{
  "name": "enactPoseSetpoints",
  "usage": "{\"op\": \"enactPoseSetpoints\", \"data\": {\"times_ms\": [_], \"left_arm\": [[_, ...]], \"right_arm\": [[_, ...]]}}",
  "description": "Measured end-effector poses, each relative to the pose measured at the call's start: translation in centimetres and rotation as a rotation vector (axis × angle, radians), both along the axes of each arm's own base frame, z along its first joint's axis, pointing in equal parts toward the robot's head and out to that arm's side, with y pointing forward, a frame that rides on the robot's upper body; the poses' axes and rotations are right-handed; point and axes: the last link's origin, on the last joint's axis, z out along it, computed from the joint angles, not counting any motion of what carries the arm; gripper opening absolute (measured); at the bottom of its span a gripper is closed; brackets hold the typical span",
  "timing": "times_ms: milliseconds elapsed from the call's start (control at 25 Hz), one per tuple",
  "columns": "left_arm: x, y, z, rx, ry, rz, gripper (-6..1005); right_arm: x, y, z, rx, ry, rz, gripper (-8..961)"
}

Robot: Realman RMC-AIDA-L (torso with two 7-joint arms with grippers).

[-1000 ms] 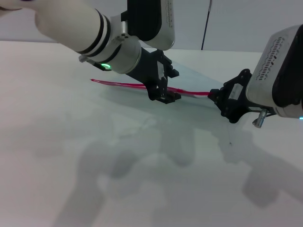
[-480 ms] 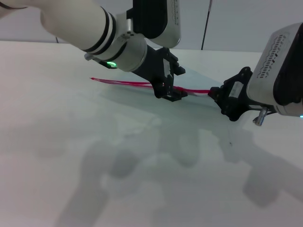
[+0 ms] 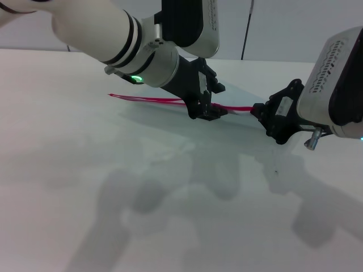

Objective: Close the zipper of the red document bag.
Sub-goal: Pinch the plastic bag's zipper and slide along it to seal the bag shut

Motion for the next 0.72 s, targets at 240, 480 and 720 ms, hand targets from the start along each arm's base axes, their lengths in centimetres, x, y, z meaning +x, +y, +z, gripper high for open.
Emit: {"op": "enactPoseSetpoints", "data": {"times_ms": [240, 480, 720], "left_arm": [[0.01, 0.09, 0.0, 0.008, -0.007, 0.004, 457], [-0.34, -0.03, -0.37, -0.004, 0.002, 0.012, 380], [-0.42, -0.15, -0.84, -0.011, 0.011, 0.005, 323]], "right_arm": [[0.0, 0.01, 0.01, 0.0, 0.0, 0.0, 15], [0.04, 0.0, -0.01, 0.0, -0.001, -0.001, 15], [0.05, 0.01, -0.04, -0.001, -0.002, 0.001, 14]]}}
